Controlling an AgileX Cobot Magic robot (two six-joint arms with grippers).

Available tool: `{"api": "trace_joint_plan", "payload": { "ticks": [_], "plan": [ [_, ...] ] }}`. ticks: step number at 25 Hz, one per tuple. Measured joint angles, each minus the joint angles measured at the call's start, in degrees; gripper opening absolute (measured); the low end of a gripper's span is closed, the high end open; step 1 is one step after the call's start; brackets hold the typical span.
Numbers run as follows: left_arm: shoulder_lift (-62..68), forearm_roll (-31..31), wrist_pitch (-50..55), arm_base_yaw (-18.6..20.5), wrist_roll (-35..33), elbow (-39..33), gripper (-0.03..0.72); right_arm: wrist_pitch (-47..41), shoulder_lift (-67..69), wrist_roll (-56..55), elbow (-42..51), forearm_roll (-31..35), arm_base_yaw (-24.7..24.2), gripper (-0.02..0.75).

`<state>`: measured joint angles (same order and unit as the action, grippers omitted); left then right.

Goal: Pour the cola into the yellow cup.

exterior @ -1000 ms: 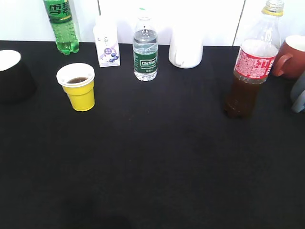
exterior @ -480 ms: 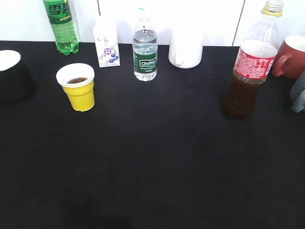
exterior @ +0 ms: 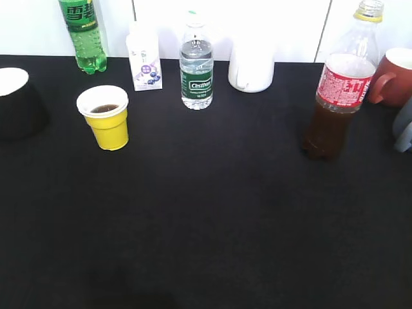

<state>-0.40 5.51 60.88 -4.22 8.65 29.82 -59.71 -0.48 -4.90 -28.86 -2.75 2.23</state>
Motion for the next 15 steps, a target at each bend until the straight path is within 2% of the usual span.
{"api": "trace_joint_plan", "payload": {
  "ticks": [15],
  "plan": [
    [0.0, 0.0, 0.0, 0.11, 0.0, 0.0, 0.219, 0.0, 0.0, 0.0, 0.0, 0.0, 0.0, 0.592]
  ]
}}
